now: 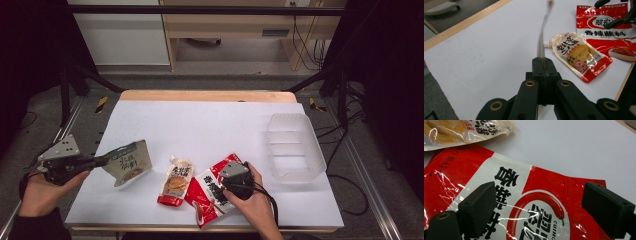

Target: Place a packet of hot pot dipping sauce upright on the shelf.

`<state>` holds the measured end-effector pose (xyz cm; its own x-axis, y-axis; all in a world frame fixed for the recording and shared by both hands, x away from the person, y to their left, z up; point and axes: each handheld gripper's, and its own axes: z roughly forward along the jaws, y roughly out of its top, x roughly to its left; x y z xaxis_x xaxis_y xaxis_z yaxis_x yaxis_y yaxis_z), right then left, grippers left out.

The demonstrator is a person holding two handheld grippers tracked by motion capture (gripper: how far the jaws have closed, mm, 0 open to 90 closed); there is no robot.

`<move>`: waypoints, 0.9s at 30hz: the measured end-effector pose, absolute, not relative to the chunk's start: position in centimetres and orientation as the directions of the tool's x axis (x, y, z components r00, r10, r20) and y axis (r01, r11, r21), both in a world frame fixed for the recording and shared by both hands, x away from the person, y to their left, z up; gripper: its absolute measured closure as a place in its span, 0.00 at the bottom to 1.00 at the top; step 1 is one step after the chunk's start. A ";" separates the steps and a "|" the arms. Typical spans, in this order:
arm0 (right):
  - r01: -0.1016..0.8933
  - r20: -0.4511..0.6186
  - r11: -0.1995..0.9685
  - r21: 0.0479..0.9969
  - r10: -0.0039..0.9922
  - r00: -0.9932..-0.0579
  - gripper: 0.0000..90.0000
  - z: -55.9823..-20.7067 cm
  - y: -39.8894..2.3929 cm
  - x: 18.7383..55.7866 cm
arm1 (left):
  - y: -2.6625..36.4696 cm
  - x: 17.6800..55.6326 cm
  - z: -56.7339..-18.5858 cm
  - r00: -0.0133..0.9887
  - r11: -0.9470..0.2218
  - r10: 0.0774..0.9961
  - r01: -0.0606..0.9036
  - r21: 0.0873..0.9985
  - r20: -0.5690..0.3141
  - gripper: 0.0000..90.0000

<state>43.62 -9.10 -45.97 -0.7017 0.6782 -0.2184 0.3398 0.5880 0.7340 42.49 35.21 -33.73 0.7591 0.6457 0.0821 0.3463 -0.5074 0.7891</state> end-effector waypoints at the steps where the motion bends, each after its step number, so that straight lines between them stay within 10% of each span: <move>1: 0.332 -0.225 0.594 0.732 0.672 -0.705 0.14 -46.0 -9.1 43.6 | 35.0 42.6 -33.8 0.750 -0.503 0.656 0.348 0.791 0.087 1.00; 27: 0.325 -0.229 0.655 0.682 0.613 -0.756 0.11 -44.6 -7.5 43.5 | 27.9 43.6 -33.2 0.805 -0.569 0.569 0.242 0.786 0.165 1.00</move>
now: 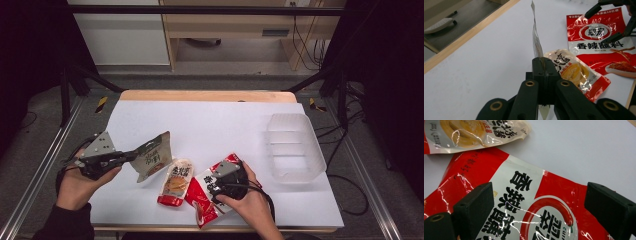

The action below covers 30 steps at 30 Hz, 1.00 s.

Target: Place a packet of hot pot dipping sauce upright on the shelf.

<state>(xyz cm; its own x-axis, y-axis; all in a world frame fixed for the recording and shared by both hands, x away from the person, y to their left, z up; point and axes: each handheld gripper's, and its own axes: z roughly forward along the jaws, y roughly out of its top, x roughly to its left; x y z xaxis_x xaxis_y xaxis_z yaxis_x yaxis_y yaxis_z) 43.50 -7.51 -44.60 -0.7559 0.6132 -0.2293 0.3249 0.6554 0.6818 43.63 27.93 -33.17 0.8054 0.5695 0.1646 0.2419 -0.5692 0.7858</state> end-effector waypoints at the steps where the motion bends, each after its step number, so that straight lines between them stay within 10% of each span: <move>1: 0.326 -0.227 0.660 0.677 0.609 -0.760 0.11 -44.3 -7.4 43.6 | 27.7 43.7 -33.0 0.809 -0.573 0.563 0.236 0.785 0.168 1.00; 30: 0.206 -0.303 0.822 0.530 0.410 -0.860 0.28 -34.3 -9.9 46.6 | 20.4 45.3 -29.5 0.894 -0.673 0.383 0.097 0.733 0.233 1.00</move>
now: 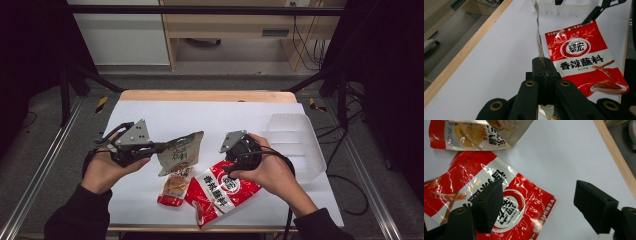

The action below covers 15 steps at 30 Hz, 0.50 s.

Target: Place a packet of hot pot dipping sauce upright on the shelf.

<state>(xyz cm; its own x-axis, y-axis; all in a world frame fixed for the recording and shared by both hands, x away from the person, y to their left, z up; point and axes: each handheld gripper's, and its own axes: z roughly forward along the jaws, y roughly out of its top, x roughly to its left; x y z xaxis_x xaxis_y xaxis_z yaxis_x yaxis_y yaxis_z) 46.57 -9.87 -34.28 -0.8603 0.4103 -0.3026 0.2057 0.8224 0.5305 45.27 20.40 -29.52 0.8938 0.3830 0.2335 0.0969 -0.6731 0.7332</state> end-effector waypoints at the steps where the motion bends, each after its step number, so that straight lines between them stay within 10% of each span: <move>1: 0.199 -0.308 0.828 0.525 0.402 -0.862 0.29 -34.0 -9.9 46.6 | 20.2 45.3 -29.5 0.894 -0.672 0.382 0.096 0.734 0.233 1.00; 15: 0.133 -0.355 0.847 0.514 0.351 -0.866 0.43 -29.8 -9.9 47.6 | 17.7 45.8 -29.6 0.921 -0.685 0.316 0.055 0.727 0.228 1.00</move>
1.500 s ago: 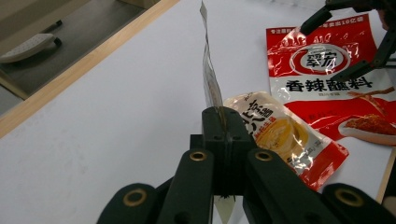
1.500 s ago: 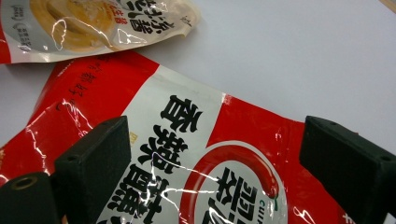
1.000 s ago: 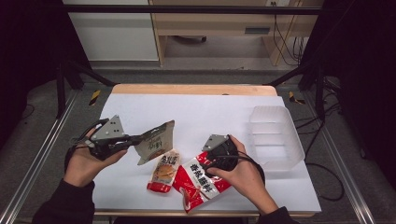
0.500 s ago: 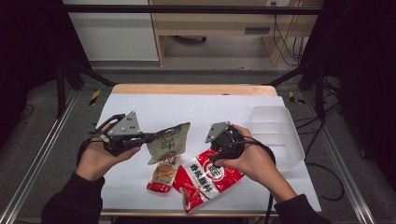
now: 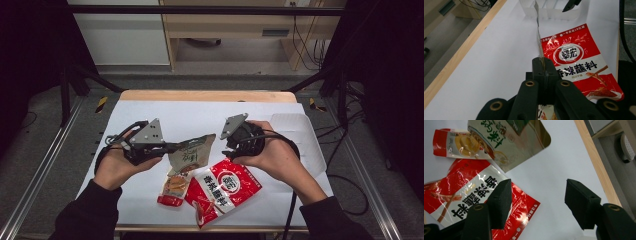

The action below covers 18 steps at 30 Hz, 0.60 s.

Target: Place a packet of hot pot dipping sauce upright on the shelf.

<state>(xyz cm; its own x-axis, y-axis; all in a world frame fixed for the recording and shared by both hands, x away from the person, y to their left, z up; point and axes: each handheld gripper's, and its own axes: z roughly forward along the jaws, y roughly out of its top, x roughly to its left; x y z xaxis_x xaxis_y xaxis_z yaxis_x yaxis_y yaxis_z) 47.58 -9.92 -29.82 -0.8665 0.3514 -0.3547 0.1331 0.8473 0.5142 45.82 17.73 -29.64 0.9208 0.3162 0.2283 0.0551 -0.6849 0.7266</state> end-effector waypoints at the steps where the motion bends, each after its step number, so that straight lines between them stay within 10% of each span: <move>1: 0.128 -0.356 0.850 0.511 0.344 -0.869 0.44 -29.8 -9.8 47.6 | 17.5 45.8 -29.7 0.923 -0.689 0.308 0.050 0.723 0.230 1.00; 18: 0.054 -0.347 0.869 0.491 0.252 -0.903 0.71 -30.2 -7.4 48.0 | 15.7 45.4 -30.1 0.935 -0.691 0.264 0.013 0.723 0.235 1.00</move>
<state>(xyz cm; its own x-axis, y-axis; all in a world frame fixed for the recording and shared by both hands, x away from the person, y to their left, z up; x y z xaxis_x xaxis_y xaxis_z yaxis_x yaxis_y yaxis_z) 48.01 -7.41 -30.19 -0.9034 0.2521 -0.3470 0.0539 0.8693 0.4912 45.44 15.69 -30.06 0.9354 0.2638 0.2353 0.0132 -0.6912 0.7225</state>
